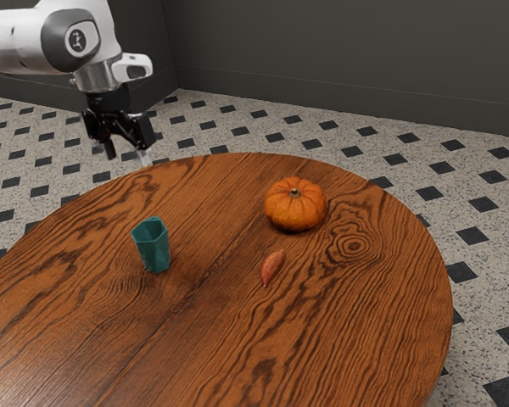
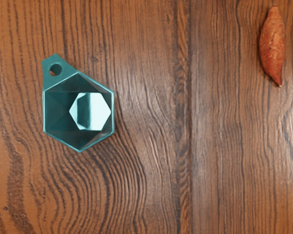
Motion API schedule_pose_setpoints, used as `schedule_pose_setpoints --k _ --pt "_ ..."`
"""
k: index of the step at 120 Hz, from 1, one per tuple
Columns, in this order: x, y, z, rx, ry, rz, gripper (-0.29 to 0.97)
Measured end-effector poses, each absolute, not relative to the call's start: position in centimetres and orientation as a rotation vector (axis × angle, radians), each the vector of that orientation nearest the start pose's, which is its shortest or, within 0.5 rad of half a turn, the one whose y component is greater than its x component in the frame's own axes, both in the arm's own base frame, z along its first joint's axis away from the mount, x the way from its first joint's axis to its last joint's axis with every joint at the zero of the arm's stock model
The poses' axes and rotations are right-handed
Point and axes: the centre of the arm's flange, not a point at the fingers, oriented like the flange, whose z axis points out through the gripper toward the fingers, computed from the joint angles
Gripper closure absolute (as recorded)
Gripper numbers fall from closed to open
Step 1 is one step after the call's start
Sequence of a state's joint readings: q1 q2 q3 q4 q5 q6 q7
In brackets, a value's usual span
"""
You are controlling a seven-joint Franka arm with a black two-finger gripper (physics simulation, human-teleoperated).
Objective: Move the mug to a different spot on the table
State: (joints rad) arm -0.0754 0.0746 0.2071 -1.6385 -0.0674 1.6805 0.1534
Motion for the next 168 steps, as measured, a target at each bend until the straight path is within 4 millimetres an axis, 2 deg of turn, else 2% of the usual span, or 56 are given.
schedule_pose_setpoints --k 8,16,36,56,74,91,103,119,125,144,168 --pt "58.0 6.7 56.1 -3.194 0.038 0.012 0.02" --pt "59.1 6.7 55.1 -3.187 0.054 0.016 0.02" --pt "63.5 5.0 51.2 -3.164 0.125 0.056 0.02" --pt "68.5 1.2 47.3 -3.151 0.223 0.063 0.02" --pt "72.3 0.8 44.1 -3.152 0.188 0.041 0.02" --pt "75.5 2.2 41.6 -3.145 0.102 -0.052 0.02" --pt "76.7 4.9 40.2 -3.144 -0.019 -0.091 0.02" --pt "78.2 6.7 38.4 -3.121 -0.144 -0.132 0.02" --pt "78.3 7.4 37.6 -3.114 -0.191 -0.127 0.02" --pt "77.8 11.6 36.0 -3.076 -0.355 -0.098 0.04" --pt "75.5 14.6 33.8 -3.036 -0.455 0.034 0.09"
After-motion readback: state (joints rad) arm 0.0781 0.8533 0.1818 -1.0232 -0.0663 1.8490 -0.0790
